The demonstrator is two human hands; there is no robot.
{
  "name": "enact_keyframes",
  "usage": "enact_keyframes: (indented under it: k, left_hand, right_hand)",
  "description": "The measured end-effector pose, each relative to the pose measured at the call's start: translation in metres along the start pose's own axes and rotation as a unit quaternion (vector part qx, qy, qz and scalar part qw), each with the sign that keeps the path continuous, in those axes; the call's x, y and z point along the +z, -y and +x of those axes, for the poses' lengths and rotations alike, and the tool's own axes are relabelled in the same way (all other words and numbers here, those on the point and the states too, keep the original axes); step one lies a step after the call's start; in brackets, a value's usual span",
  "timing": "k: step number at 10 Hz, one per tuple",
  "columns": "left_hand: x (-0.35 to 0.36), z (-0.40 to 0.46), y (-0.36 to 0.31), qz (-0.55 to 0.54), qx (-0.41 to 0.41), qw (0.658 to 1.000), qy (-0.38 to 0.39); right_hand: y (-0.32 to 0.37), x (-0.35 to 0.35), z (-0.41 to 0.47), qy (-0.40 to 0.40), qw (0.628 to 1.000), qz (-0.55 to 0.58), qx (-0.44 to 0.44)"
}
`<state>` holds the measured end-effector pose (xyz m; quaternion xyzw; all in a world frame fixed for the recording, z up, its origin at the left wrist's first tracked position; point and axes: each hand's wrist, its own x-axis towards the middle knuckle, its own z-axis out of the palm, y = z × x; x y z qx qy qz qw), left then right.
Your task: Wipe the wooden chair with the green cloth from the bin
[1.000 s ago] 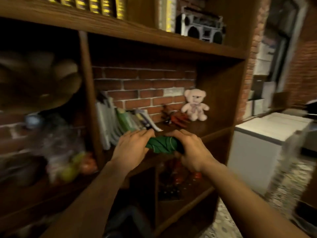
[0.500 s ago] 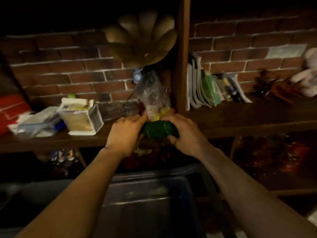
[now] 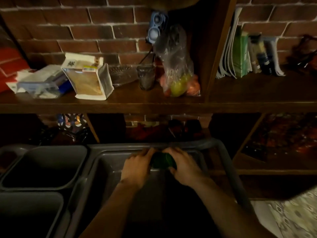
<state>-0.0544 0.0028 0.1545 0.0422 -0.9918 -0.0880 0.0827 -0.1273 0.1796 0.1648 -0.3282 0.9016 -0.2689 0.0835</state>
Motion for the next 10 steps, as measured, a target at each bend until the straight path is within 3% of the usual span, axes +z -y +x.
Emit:
enact_keyframes:
  k: [2, 5, 7, 8, 9, 10]
  left_hand:
    - [0.084, -0.026, 0.026, -0.002, -0.031, 0.987, 0.157]
    - [0.163, -0.069, 0.032, -0.009, -0.018, 0.966, 0.259]
    - [0.182, -0.087, 0.039, -0.092, -0.043, 0.94, 0.326]
    - [0.164, -0.075, 0.051, -0.045, -0.23, 0.929, 0.285]
    - [0.146, -0.067, 0.053, -0.074, -0.022, 0.961, 0.264]
    - [0.101, -0.031, 0.052, -0.036, -0.009, 0.967, 0.253]
  right_hand:
    - [-0.035, 0.086, -0.018, 0.077, 0.995, -0.009, 0.058]
    - [-0.068, 0.176, -0.044, 0.177, 0.976, -0.069, 0.111]
    - [-0.071, 0.18, -0.047, 0.268, 0.951, -0.075, 0.134]
    - [-0.068, 0.155, -0.039, 0.287, 0.947, -0.045, 0.14]
    - [-0.064, 0.12, -0.023, 0.224, 0.965, -0.054, 0.128]
    - [-0.05, 0.076, -0.008, 0.167, 0.977, -0.029, 0.125]
